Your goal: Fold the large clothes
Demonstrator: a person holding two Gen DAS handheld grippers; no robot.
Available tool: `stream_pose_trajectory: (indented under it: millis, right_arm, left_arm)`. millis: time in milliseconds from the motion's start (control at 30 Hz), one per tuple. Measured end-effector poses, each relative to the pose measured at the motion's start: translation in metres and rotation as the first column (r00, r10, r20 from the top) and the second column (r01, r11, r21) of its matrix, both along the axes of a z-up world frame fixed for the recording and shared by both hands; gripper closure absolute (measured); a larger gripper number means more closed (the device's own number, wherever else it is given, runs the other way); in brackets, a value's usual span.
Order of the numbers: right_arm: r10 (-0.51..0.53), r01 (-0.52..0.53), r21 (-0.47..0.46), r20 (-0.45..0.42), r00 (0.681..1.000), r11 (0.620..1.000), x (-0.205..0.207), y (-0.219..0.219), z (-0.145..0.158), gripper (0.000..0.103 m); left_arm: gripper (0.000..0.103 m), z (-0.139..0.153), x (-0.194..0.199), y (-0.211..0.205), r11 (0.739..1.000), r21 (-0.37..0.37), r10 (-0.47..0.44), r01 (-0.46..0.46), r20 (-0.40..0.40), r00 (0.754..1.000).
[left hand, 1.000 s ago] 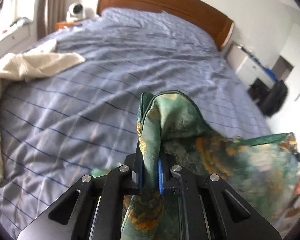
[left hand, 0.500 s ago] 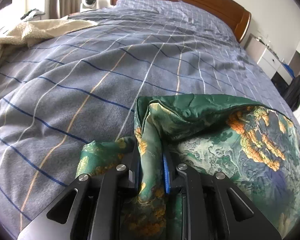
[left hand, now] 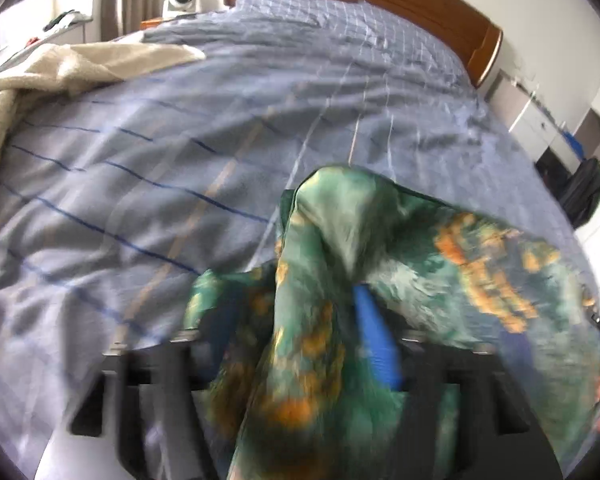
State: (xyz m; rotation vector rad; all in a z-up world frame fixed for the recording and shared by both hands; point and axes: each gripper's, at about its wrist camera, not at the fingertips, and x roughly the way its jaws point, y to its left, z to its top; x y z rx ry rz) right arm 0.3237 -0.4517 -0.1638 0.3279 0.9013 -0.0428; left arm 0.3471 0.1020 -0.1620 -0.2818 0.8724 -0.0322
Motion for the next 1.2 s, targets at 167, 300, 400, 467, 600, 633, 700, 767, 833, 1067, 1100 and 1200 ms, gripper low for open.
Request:
stream_pose_trajectory:
  millis: [167, 300, 400, 467, 600, 633, 700, 767, 833, 1067, 1100, 1200]
  right_arm:
    - [0.001, 0.009, -0.064, 0.153, 0.988, 0.998, -0.028, -0.008, 0.068, 0.060]
    - [0.183, -0.182, -0.025, 0.193, 0.964, 0.983, -0.019, 0.033, 0.083, 0.059]
    - [0.262, -0.262, -0.023, 0.165, 0.951, 0.965, -0.005, 0.064, 0.058, 0.059]
    - [0.258, -0.251, -0.078, 0.096, 0.961, 0.965, 0.006, 0.071, 0.028, 0.059]
    - [0.132, -0.133, 0.037, 0.045, 0.990, 0.990, 0.013, 0.039, -0.022, 0.062]
    - [0.114, -0.118, 0.065, 0.060, 0.992, 0.991, 0.012, 0.034, -0.026, 0.062]
    - [0.109, -0.115, 0.077, 0.078, 0.991, 0.990, 0.010, 0.035, -0.031, 0.062]
    - [0.105, -0.113, 0.082, 0.089, 0.990, 0.990, 0.008, 0.036, -0.034, 0.062]
    - [0.099, -0.110, 0.104, 0.099, 0.990, 0.989, 0.006, 0.032, -0.039, 0.062]
    - [0.091, -0.102, 0.102, 0.101, 0.991, 0.990, 0.004, 0.028, -0.042, 0.062]
    - [0.090, -0.101, 0.104, 0.102, 0.991, 0.989, 0.004, 0.028, -0.042, 0.062]
    - [0.089, -0.099, 0.106, 0.099, 0.991, 0.989, 0.005, 0.027, -0.039, 0.062]
  left_arm:
    - [0.014, 0.059, -0.012, 0.001, 1.000, -0.017, 0.000, 0.002, 0.125, 0.992]
    - [0.012, 0.057, 0.025, -0.034, 0.996, 0.035, -0.089, 0.086, 0.094, 0.992]
    - [0.012, 0.032, 0.050, -0.052, 0.989, 0.116, -0.103, 0.095, 0.070, 0.992]
    - [0.012, 0.005, 0.062, -0.047, 0.985, 0.168, -0.041, 0.036, 0.029, 0.999]
    - [0.012, -0.041, 0.068, -0.004, 0.999, -0.027, 0.041, -0.042, -0.037, 0.998]
    - [0.012, -0.043, 0.067, -0.001, 0.998, -0.046, 0.044, -0.045, -0.029, 0.999]
    - [0.010, -0.046, 0.068, -0.001, 0.998, -0.056, 0.035, -0.036, -0.020, 0.999]
    - [0.008, -0.050, 0.070, 0.002, 0.997, -0.074, 0.034, -0.035, -0.021, 0.999]
    - [0.007, -0.051, 0.070, 0.005, 0.995, -0.098, 0.034, -0.036, -0.017, 0.999]
    - [0.004, -0.049, 0.074, 0.003, 0.992, -0.125, 0.024, -0.030, -0.055, 0.998]
    - [0.004, -0.045, 0.075, 0.003, 0.991, -0.128, 0.019, -0.030, -0.082, 0.996]
    - [0.008, -0.017, 0.064, 0.004, 0.991, -0.132, -0.007, -0.009, -0.118, 0.993]
